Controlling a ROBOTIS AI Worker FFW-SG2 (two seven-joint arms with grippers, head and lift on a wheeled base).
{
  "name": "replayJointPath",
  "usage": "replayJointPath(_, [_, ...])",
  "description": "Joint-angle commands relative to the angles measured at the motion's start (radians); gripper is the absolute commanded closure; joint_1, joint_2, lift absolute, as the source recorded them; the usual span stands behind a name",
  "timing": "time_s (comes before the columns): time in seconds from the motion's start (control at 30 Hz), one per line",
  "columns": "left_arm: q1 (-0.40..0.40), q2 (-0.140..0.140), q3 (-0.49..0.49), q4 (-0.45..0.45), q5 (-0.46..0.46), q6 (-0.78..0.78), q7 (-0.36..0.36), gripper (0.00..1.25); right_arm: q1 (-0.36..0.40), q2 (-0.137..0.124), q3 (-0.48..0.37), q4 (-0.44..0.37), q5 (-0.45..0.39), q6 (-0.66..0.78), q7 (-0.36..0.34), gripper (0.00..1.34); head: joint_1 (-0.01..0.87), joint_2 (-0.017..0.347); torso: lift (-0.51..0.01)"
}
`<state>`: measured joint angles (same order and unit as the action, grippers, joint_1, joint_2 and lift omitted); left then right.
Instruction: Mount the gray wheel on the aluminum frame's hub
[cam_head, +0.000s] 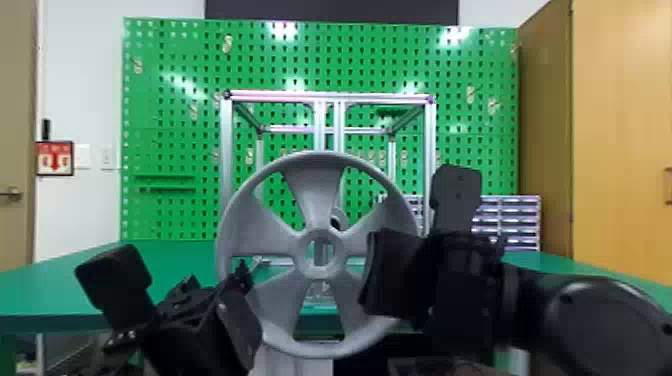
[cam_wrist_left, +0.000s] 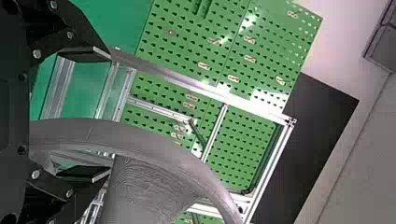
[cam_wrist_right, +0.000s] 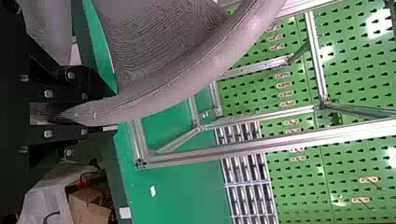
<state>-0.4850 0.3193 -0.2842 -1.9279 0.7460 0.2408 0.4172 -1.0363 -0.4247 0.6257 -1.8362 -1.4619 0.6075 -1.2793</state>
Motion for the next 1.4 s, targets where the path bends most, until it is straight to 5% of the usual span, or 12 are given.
replayJointPath(0.0, [-0.006, -0.002, -0.012, 0.001, 0.004, -0.001, 0.0, 0.48, 0.001, 0.0, -0.001, 0.0, -0.002, -0.002, 0.0, 1.26, -0.005, 0.006, -0.499])
replayJointPath(0.57, [-0.014, -0.003, -0.021, 0.0, -0.019, -0.012, 0.005, 0.8, 0.002, -0.002, 0.002, 0.005, -0.003, -0.006, 0.002, 1.25, -0.005, 0.006, -0.499])
replayJointPath(1.37, [-0.09, -0.006, -0.059, 0.05, -0.048, -0.031, 0.014, 0.76, -0.03, 0.017, -0.023, 0.112, -0.008, -0.006, 0.092, 1.25, -0.005, 0.006, -0.499])
